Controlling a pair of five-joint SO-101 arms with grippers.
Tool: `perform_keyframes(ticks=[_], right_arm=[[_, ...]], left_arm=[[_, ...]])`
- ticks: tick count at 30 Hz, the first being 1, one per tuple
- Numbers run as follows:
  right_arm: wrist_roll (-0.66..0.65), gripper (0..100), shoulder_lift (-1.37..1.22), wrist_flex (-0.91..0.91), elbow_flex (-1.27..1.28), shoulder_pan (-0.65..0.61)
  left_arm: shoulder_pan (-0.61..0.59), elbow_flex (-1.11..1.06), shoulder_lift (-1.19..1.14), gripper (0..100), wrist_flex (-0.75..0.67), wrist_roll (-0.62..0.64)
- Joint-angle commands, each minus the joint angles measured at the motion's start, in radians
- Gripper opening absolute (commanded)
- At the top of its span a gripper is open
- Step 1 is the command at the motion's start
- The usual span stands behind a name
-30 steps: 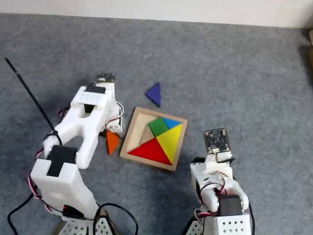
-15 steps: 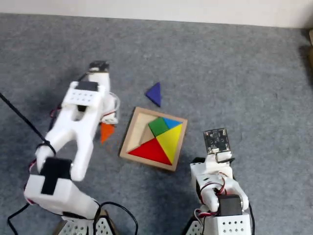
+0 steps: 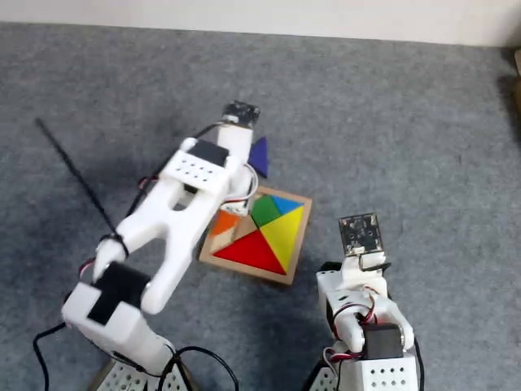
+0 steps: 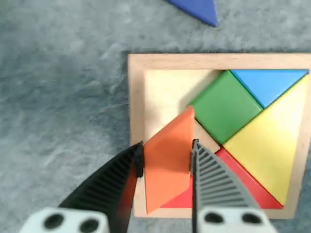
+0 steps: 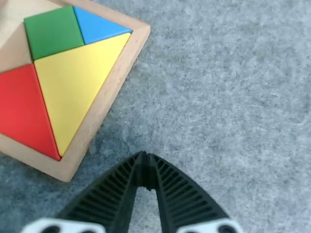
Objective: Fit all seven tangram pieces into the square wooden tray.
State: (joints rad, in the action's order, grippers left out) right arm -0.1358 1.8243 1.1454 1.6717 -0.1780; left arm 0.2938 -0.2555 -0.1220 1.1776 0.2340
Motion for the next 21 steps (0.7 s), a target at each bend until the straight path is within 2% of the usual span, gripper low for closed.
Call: perform_keyframes(ticks=[1,5,10,17,21], right_arm=[[0.003,0.5,0.002,0.005,0.104,0.012],[0.003,0.5,0.002,0.005,0.104,0.012],[0.003,0.5,0.002,0.005,0.104,0.012],[0.003,0.5,0.002,0.005,0.104,0.012],[0.003,0.5,0.002,0.005,0.104,0.012]], left_arm=[[0.019,0.088,-0.054,18,-0.014,-0.009],[0.022,0.096,-0.074,26,0.017,-0.011],[0.016,0.111,-0.074,26,0.046,-0.014],[-0.022,0.194,-0.079,25,0.06,-0.014],[-0.03,0.176,-0.085,17,0.003,-0.018]])
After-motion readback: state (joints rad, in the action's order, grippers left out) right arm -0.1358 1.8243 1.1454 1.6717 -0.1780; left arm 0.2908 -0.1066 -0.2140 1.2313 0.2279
